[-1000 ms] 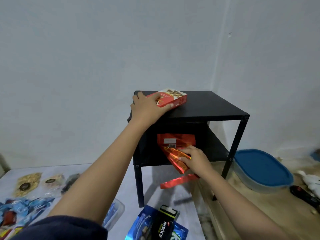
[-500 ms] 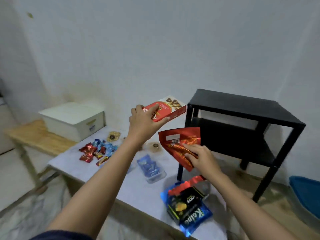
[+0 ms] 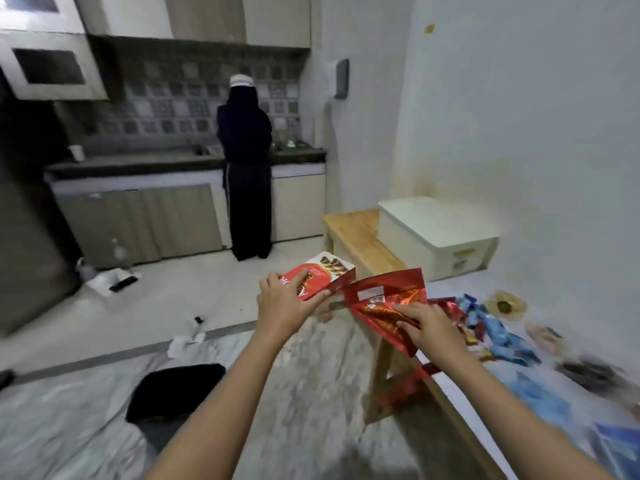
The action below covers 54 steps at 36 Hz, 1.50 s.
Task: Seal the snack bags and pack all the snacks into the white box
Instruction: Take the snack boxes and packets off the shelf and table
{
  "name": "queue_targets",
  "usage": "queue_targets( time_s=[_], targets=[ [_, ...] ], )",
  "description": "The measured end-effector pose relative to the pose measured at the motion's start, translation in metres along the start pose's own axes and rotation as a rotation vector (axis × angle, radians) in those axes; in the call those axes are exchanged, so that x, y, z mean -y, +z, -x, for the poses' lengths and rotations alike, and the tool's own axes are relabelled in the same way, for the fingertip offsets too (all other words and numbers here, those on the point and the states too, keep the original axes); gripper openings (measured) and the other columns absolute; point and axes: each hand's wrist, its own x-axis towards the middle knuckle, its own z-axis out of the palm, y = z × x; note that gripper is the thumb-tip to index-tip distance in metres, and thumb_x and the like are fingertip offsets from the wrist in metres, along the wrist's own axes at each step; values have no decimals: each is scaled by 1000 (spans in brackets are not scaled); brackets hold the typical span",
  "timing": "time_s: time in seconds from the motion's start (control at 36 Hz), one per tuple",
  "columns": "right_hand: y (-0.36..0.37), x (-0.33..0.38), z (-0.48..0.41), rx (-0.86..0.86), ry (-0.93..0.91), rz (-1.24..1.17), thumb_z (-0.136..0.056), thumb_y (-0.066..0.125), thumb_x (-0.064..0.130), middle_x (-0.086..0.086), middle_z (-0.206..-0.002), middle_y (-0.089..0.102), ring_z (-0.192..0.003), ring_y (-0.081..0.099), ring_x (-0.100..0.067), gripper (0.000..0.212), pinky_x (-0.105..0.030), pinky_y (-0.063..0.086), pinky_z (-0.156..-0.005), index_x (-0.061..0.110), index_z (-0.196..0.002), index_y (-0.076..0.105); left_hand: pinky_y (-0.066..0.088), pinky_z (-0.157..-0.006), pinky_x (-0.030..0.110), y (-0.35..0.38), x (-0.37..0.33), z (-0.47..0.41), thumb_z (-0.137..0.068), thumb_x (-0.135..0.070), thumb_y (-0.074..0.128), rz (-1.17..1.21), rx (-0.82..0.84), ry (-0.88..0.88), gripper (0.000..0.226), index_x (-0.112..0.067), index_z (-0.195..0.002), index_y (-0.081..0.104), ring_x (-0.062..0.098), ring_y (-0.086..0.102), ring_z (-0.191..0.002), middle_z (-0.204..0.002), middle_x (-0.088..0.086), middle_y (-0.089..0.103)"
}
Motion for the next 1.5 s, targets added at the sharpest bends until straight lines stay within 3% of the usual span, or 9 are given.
queue_targets(
  time_s=[0.33,0.56,0.78,0.94,1.17,1.28,1.33,1.42,1.5],
  targets=[
    [179,148,-207,329,-197,-29,-88,61,22,1,-112,68,-99,60,-20,34,-33,50,-85,31,-120,62,36,-100,44,-27,241,-72,-75,-74,48,-72,-28,-514,71,-39,-136,39,33,35,-120,-127,13,40],
    [304,230,-318,556,-329,-1,-89,55,20,-5,-113,66,-104,56,-27,36,-39,51,-88,40,-119,60,37,-98,44,-3,360,-109,-73,-78,44,-178,58,-826,72,-39,-134,40,33,35,-119,-126,14,41],
    [448,262,-354,834,-379,105,-82,56,21,3,-118,66,-112,58,-22,38,-32,49,-86,44,-111,64,33,-103,48,72,457,-134,-75,-75,45,-185,224,-1053,73,-35,-136,40,36,31,-126,-135,17,37],
    [587,240,-327,1042,-269,15,-81,65,41,-1,-113,69,-105,63,-22,28,-31,51,-88,34,-107,68,32,-103,51,175,540,-133,-74,-80,39,-150,275,-1260,80,-30,-137,39,39,27,-130,-140,21,31],
    [755,206,-276,1115,30,-154,-87,58,16,-24,-103,67,-97,62,-33,26,-38,46,-86,-5,-98,67,31,-103,49,288,651,-130,-77,-77,38,-313,397,-1173,78,-25,-134,41,38,29,-128,-140,20,31],
    [795,205,-261,1192,127,-184,-88,56,19,-11,-95,67,-90,65,-29,22,-42,56,-77,9,-102,69,29,-104,50,313,679,-119,-79,-72,43,-303,433,-1112,73,-23,-133,43,38,27,-129,-139,20,30],
    [807,203,-258,1248,149,-205,-89,58,25,-6,-96,65,-93,64,-26,23,-38,55,-81,15,-108,65,28,-106,48,319,691,-115,-81,-65,49,-227,444,-1085,72,-21,-136,40,38,25,-132,-142,20,29],
    [817,201,-261,1344,200,-232,-87,59,40,-1,-127,59,-123,52,-21,52,-31,40,-104,20,-134,48,16,-114,49,320,701,-110,-82,-64,49,-133,471,-1029,76,-24,-144,30,35,11,-142,-153,19,16],
    [794,209,-271,1405,234,-228,-90,52,47,-1,-146,39,-134,38,-22,63,-27,32,-104,23,-145,32,10,-117,47,303,696,-108,-85,-61,48,-115,501,-998,77,-23,-147,22,30,3,-145,-157,12,8]
  ],
)
